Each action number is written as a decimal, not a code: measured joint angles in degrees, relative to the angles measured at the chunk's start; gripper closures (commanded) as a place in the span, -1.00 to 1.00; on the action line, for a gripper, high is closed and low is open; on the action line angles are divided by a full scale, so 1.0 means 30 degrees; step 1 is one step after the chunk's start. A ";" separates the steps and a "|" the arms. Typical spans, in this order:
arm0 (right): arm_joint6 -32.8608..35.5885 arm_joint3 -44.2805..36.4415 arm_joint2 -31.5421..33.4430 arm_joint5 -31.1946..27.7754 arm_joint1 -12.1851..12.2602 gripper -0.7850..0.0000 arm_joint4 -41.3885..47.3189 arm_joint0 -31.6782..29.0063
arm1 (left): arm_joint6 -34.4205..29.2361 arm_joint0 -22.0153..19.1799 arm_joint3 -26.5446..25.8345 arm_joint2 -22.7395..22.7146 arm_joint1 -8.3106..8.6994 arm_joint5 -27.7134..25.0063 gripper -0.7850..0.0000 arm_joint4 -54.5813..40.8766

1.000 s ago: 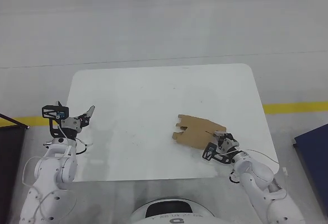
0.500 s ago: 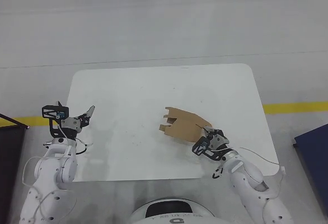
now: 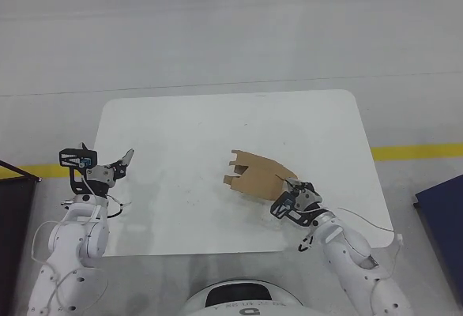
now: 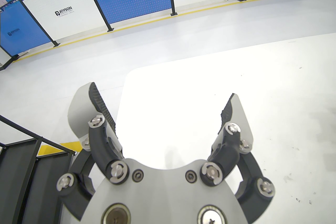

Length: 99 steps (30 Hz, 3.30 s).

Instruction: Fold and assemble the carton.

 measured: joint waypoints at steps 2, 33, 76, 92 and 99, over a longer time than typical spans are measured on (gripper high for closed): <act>-0.0504 0.0139 -0.0292 0.0123 -0.0061 1.00 0.0062 0.0699 | 0.0000 0.0000 0.0000 0.0000 0.0000 0.0000 -1.00 0.0000; 0.1297 -0.0328 -0.1385 -0.2561 -0.0646 1.00 0.3408 0.4774 | 0.0000 0.0000 0.0000 0.0000 0.0000 0.0000 -1.00 0.0000; 1.6310 0.3089 -0.2366 -1.8147 0.3161 1.00 4.5933 1.0037 | 0.0000 0.0000 0.0000 0.0000 0.0000 0.0000 -1.00 0.0000; 1.3112 0.2945 -0.1166 -1.8147 0.3026 1.00 4.0708 0.9039 | 0.0000 0.0000 0.0000 0.0000 0.0000 0.0000 -1.00 0.0000; 1.3132 0.2946 -0.1167 -1.8147 0.3027 1.00 4.0735 0.9041 | 0.0000 0.0000 0.0000 0.0000 0.0000 0.0000 -1.00 0.0000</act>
